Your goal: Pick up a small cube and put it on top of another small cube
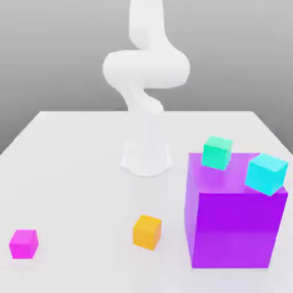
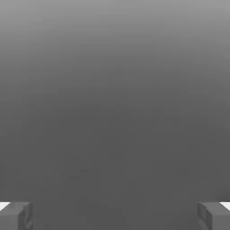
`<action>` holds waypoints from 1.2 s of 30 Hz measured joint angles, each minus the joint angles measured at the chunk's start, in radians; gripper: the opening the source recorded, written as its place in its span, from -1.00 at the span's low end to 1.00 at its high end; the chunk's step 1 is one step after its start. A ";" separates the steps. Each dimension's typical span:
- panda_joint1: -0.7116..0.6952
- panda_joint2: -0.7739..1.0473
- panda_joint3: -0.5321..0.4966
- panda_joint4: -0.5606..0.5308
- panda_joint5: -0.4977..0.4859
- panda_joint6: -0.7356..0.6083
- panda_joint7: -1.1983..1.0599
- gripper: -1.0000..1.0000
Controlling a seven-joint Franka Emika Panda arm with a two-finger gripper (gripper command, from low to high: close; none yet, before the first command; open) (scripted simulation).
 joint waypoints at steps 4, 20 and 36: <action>0.007 0.148 -0.087 -0.024 0.015 0.059 -0.103 0.00; -0.075 0.733 -0.350 -0.114 0.209 0.281 -0.598 0.00; -0.296 1.162 -0.228 -0.110 0.408 0.502 -0.905 -1.00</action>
